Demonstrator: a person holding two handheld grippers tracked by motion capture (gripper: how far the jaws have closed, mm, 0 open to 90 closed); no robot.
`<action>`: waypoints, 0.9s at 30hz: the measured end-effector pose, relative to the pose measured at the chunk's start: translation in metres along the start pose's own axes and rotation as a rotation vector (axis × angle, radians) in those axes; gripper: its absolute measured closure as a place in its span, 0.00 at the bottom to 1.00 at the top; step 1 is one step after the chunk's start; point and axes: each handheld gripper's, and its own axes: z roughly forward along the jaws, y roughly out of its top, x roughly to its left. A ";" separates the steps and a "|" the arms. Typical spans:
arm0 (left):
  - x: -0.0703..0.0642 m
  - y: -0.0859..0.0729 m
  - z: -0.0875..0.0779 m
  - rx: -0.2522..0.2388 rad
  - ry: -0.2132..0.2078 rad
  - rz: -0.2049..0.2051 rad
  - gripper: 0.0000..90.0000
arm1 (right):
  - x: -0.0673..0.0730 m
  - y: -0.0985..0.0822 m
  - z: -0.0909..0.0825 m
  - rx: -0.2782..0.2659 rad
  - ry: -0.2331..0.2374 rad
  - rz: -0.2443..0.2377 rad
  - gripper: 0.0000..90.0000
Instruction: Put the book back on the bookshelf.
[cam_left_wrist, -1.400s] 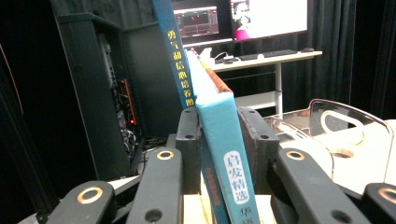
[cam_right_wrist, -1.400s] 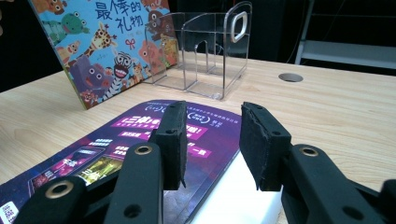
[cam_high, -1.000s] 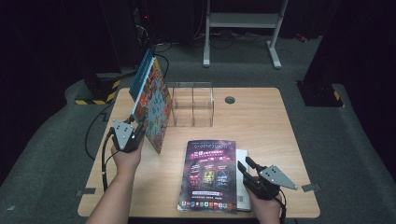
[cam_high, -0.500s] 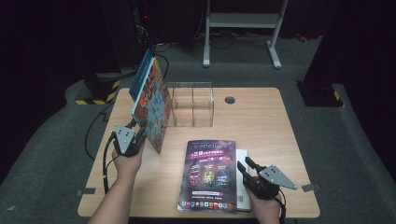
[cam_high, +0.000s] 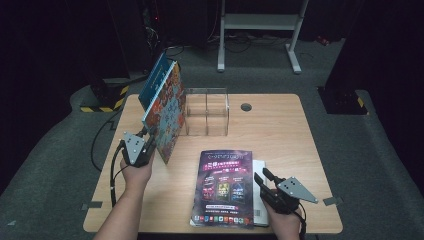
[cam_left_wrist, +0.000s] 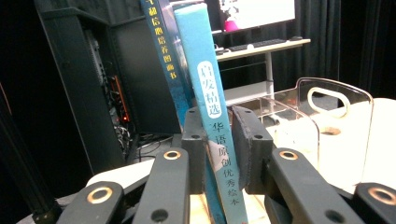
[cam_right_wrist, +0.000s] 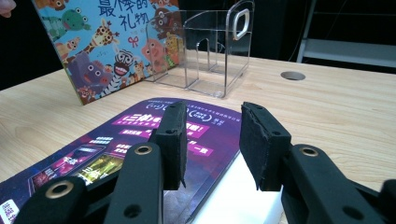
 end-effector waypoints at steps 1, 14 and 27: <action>0.001 0.000 0.000 0.001 0.007 -0.005 0.83 | 0.000 0.000 0.000 -0.001 0.000 0.000 0.68; 0.004 -0.001 0.001 0.000 0.013 -0.019 0.82 | 0.000 0.000 0.000 -0.001 -0.001 -0.004 0.68; 0.002 -0.002 0.002 0.011 0.005 -0.015 0.78 | 0.000 0.001 -0.001 -0.003 0.000 -0.003 0.68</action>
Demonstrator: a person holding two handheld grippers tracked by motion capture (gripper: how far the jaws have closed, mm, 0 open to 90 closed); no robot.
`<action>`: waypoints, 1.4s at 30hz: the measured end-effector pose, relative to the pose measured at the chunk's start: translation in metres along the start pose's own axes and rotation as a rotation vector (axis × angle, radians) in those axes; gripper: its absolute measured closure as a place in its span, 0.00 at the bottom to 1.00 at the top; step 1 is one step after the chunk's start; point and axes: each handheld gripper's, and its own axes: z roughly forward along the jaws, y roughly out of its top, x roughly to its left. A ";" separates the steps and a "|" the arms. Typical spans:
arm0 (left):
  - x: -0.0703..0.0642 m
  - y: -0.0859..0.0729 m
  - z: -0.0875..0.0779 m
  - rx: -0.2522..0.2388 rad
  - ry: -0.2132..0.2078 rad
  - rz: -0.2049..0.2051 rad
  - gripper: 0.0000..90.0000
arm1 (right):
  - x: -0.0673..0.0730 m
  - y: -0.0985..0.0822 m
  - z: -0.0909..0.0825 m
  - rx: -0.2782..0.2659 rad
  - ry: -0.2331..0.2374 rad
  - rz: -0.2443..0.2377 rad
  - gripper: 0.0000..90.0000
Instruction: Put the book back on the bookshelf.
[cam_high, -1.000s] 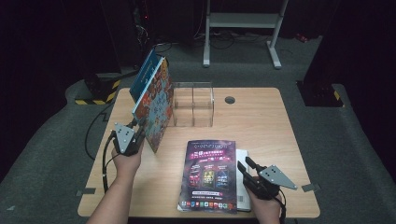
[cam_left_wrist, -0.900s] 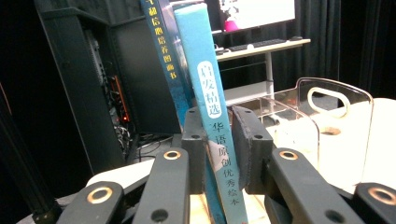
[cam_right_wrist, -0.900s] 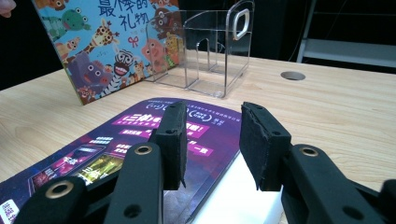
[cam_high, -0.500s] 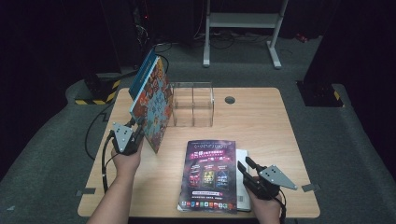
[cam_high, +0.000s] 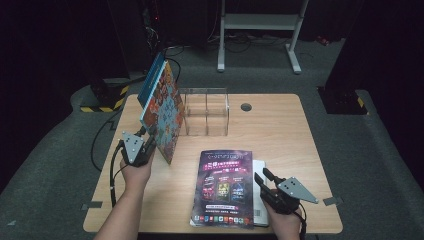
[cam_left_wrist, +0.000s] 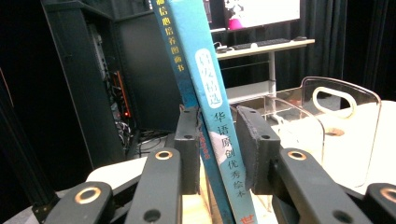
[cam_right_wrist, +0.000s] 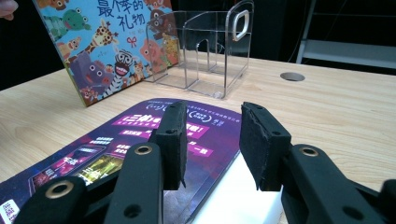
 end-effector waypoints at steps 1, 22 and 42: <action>0.000 0.000 0.000 0.000 0.000 0.000 0.78 | 0.000 0.000 0.000 0.000 0.000 0.000 0.68; 0.000 0.000 0.002 0.022 -0.017 -0.022 0.67 | 0.000 -0.001 0.001 0.006 0.003 0.002 0.68; 0.001 -0.001 -0.006 0.038 -0.027 -0.030 0.59 | 0.001 -0.001 0.002 0.007 0.004 0.001 0.68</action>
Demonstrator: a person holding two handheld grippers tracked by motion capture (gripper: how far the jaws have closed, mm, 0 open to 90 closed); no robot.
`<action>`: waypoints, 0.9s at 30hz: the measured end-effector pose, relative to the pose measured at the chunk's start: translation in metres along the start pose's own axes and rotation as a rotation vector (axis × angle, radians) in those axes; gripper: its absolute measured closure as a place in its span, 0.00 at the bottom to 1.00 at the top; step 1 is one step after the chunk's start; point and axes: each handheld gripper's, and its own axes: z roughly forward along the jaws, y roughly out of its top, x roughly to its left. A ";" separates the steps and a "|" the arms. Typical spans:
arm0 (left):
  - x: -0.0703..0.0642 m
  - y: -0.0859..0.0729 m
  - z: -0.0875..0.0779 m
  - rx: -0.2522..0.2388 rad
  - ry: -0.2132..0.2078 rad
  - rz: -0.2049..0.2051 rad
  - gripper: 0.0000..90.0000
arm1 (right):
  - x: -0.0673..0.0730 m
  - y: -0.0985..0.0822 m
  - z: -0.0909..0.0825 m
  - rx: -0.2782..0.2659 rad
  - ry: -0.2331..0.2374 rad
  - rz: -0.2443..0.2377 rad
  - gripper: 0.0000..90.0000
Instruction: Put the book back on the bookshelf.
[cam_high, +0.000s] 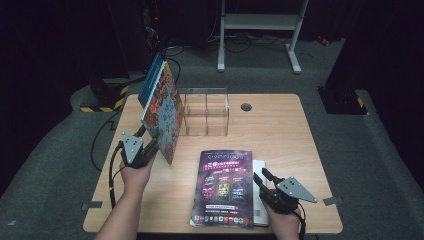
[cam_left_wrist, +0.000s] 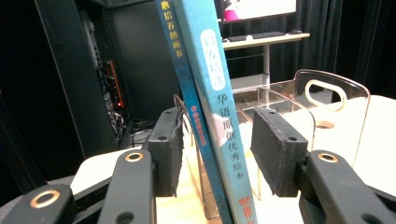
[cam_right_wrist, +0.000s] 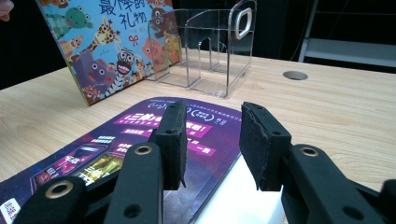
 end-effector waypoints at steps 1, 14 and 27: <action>0.000 0.000 -0.001 0.002 -0.002 0.000 0.59 | 0.000 0.000 0.000 0.000 0.000 0.000 0.68; 0.001 -0.014 -0.018 0.031 -0.028 0.009 0.55 | 0.000 0.000 0.000 0.000 0.000 -0.008 0.68; -0.003 -0.042 -0.035 0.156 -0.116 -0.031 0.45 | 0.003 -0.001 0.001 0.009 0.006 -0.020 0.68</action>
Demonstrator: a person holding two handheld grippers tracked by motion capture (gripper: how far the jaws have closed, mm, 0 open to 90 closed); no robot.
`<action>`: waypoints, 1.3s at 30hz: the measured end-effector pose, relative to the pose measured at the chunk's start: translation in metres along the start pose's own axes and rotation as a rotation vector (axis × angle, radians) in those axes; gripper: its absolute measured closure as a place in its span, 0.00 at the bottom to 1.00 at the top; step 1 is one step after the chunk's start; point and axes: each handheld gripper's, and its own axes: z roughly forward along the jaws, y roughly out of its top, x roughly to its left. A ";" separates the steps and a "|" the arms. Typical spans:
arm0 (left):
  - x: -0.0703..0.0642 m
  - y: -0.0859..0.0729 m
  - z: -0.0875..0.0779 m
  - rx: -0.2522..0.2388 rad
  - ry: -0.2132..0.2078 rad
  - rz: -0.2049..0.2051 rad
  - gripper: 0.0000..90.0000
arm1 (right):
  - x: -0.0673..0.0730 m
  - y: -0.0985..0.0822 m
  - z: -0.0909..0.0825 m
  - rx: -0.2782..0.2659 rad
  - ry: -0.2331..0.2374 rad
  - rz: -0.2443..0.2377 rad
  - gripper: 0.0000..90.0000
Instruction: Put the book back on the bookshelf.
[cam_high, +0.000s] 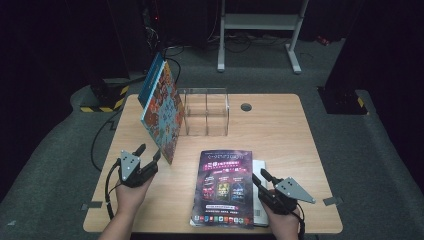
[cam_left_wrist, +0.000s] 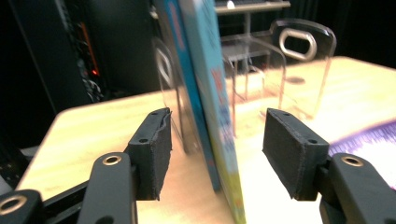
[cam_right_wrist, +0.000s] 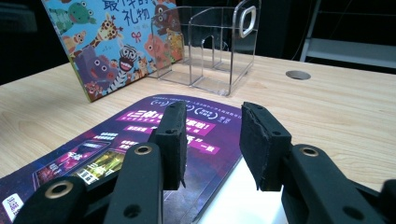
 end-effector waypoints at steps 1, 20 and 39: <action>-0.002 -0.003 0.000 0.017 -0.012 -0.003 0.44 | 0.000 0.000 0.000 0.005 0.002 0.002 0.68; -0.053 -0.035 0.009 0.203 -0.228 0.006 0.49 | 0.008 -0.008 0.014 0.133 0.042 -0.036 0.56; -0.092 -0.043 0.019 0.268 -0.332 0.030 0.50 | 0.006 -0.015 0.024 0.231 0.037 -0.008 0.44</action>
